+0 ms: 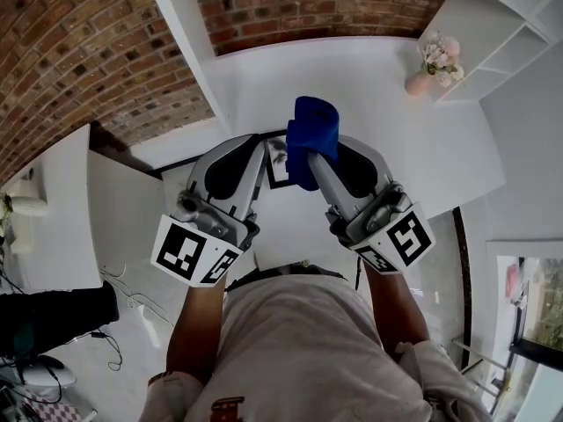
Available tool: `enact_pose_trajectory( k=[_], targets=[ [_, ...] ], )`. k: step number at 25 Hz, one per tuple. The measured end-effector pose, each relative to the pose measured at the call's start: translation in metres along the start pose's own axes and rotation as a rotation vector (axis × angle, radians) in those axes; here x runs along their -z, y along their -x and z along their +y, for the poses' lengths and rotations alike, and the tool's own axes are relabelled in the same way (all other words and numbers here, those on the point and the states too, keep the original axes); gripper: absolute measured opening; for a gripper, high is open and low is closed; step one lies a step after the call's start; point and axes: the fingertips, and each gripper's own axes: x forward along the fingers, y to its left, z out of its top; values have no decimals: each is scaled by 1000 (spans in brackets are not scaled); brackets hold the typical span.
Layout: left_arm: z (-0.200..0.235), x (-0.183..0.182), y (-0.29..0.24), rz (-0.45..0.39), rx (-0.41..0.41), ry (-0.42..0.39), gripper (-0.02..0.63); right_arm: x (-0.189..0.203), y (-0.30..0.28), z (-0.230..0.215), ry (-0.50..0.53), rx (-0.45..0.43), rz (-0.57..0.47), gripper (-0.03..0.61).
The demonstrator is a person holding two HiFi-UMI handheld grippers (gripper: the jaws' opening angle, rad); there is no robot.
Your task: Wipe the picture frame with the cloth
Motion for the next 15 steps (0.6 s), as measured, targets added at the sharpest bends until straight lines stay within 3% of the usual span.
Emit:
enact_pose_trajectory(
  k=[15],
  targets=[
    [-4,-1,3,-4,6,4,0,-3,5,2,6,11,-5,71]
  ],
)
